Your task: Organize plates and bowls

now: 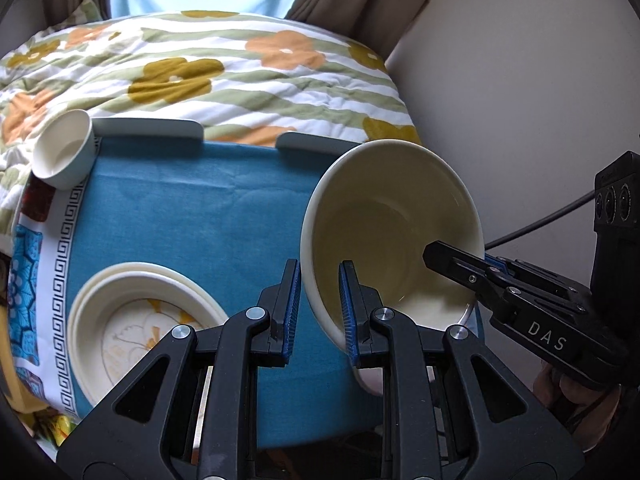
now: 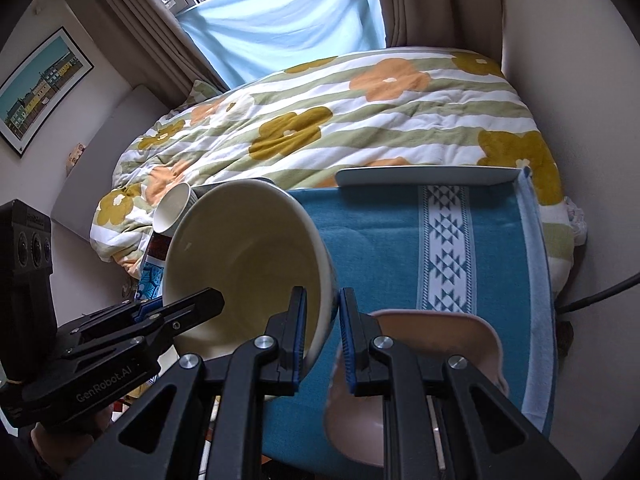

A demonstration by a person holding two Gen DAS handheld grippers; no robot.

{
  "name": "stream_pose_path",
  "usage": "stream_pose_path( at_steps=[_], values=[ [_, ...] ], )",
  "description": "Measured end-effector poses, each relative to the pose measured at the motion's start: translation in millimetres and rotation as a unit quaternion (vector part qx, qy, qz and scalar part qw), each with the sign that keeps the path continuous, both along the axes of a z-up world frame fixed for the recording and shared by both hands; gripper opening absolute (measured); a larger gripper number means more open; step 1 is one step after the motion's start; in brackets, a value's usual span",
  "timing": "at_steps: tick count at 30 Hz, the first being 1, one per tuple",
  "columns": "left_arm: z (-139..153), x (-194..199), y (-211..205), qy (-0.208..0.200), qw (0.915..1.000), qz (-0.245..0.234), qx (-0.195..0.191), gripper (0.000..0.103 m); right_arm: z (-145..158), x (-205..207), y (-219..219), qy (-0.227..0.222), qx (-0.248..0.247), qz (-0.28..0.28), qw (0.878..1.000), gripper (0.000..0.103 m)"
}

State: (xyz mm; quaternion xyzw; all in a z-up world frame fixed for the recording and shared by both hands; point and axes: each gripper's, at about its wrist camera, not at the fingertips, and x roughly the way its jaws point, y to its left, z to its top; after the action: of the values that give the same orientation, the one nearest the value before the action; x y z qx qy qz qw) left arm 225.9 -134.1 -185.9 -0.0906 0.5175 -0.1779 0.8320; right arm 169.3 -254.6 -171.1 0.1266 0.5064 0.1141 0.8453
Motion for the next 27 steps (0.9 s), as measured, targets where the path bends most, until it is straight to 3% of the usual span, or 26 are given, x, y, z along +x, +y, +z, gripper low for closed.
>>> stream_pose_path(
  at_steps=[12,15,27],
  values=[
    [-47,-27,-84,0.057,0.9954,-0.061,0.047,0.017,-41,-48,-73,0.051,0.001,-0.034,0.998,0.015],
    [-62,-28,-95,0.067,0.9922,-0.075,0.074,0.017,-57,-54,-81,0.066,0.011,-0.049,0.997,0.015],
    [-98,-24,-114,0.082,0.9835,-0.111,0.117,0.017,-96,-57,-91,0.101,0.013,-0.077,0.992,0.015]
  ],
)
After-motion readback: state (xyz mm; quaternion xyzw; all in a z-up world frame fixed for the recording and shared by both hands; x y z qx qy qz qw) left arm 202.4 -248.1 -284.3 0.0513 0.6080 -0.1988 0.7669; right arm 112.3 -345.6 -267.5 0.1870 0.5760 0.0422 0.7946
